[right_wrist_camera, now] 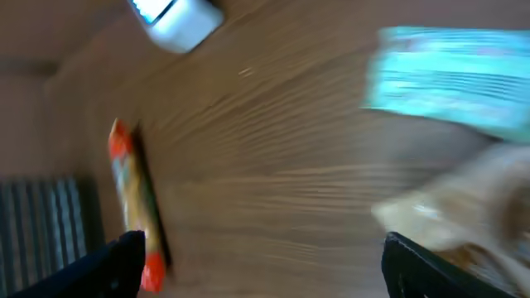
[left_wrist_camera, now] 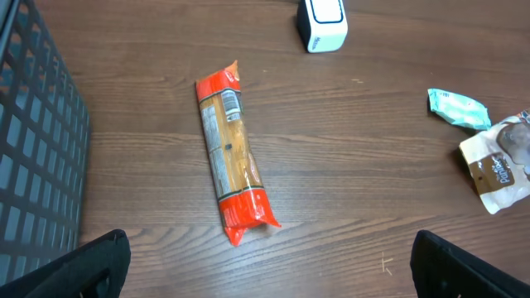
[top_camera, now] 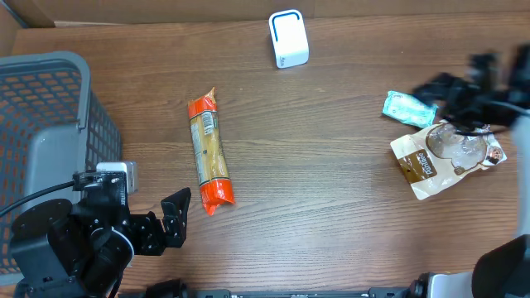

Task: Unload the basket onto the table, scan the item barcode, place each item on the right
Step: 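Open the right gripper and withdraw it from the bag, then move the right gripper to the orange-capped spaghetti pack and grasp it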

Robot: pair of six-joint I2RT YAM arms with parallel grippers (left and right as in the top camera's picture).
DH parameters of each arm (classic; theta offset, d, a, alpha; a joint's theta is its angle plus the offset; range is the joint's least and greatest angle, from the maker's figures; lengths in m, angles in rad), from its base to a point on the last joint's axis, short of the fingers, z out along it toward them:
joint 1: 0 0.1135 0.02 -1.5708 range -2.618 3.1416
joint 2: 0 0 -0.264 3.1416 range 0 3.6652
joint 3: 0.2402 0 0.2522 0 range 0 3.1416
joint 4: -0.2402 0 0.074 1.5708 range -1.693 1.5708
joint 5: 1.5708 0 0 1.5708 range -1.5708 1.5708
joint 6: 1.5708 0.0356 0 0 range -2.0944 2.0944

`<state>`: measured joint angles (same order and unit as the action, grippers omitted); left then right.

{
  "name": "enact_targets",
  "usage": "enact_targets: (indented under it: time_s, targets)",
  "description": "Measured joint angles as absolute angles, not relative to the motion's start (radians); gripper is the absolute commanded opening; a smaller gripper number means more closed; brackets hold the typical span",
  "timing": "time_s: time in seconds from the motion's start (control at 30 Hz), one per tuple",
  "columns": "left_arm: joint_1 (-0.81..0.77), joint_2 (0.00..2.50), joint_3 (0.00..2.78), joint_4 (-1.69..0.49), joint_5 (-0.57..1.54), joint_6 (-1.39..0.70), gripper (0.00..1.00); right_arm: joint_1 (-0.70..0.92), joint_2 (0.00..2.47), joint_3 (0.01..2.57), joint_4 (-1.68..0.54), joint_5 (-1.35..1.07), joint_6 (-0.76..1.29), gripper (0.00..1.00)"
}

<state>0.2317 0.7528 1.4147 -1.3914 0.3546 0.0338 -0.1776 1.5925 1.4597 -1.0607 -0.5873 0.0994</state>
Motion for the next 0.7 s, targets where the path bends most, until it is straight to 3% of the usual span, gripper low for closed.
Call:
enact_targets:
  time_s: [0.3, 0.7]
  targets:
    - [0.232, 0.753, 1.415, -1.391, 0.355, 0.034, 1.00, 0.279, 1.650, 1.460, -0.864, -0.568, 0.123, 0.99]
    - [0.232, 0.753, 1.415, -1.391, 0.355, 0.034, 1.00, 0.626, 1.926, 1.460, -0.568, -0.550, 0.179, 0.99]
